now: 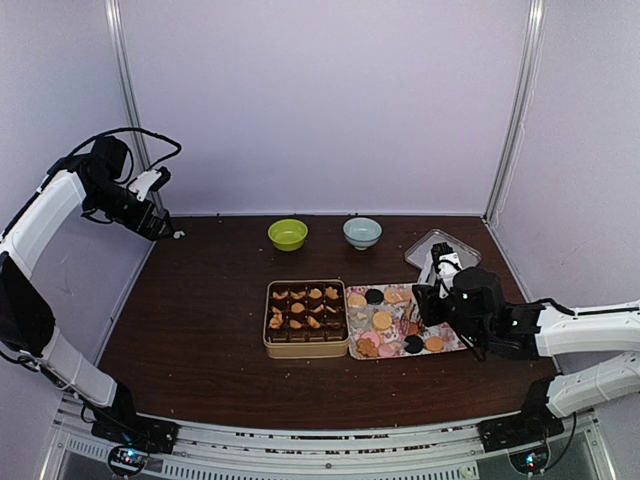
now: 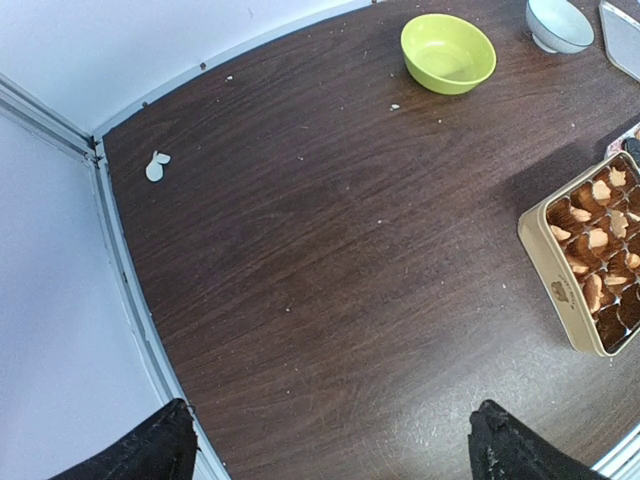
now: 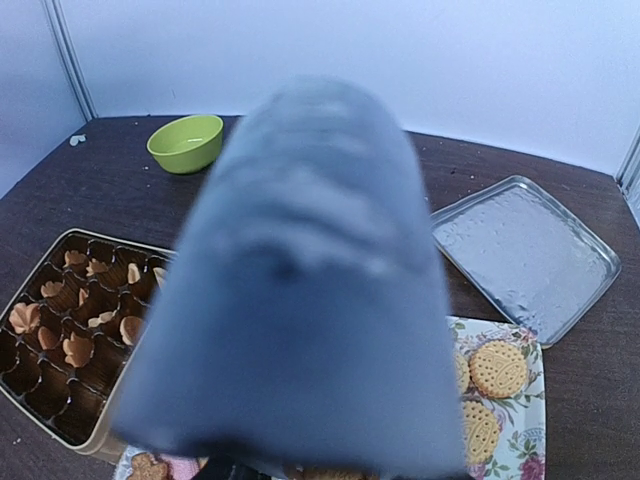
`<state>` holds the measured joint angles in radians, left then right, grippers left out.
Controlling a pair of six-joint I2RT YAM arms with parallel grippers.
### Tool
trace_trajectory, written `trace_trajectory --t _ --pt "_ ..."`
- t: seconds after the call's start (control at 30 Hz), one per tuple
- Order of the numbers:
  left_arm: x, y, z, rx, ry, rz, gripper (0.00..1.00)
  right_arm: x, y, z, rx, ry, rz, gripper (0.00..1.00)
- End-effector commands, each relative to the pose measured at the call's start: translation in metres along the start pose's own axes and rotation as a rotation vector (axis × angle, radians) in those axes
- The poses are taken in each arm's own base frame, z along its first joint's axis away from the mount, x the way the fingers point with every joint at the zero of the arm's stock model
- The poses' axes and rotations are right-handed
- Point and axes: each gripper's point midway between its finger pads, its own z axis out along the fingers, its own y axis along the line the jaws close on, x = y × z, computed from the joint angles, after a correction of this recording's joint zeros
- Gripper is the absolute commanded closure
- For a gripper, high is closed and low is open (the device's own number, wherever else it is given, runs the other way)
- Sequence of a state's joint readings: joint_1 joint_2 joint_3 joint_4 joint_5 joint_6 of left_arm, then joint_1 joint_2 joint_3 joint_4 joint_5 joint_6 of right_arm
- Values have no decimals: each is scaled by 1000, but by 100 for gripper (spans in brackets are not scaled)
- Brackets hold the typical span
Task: Pack the cookies
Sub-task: Pick up the fake cookies from the plate.
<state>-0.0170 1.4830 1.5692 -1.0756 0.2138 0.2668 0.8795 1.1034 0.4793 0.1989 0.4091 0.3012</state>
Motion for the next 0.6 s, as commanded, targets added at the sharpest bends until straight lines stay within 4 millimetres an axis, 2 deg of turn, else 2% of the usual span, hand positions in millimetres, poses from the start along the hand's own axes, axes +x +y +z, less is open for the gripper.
trace_trajectory --t 0.0,0.23,0.43,0.57 --pt "-9 -3 -5 9 -24 8 2 -5 1 -1 5 -17 17 65" --pt "-5 -2 -3 5 -12 8 2 -37 4 -11 -5 -75 3 74" --pt "-6 -1 -4 -1 -14 7 2 -66 13 -21 -34 -125 -6 76" --pt "-6 0 -5 -6 -13 9 2 -88 27 -29 -74 -163 -9 76"
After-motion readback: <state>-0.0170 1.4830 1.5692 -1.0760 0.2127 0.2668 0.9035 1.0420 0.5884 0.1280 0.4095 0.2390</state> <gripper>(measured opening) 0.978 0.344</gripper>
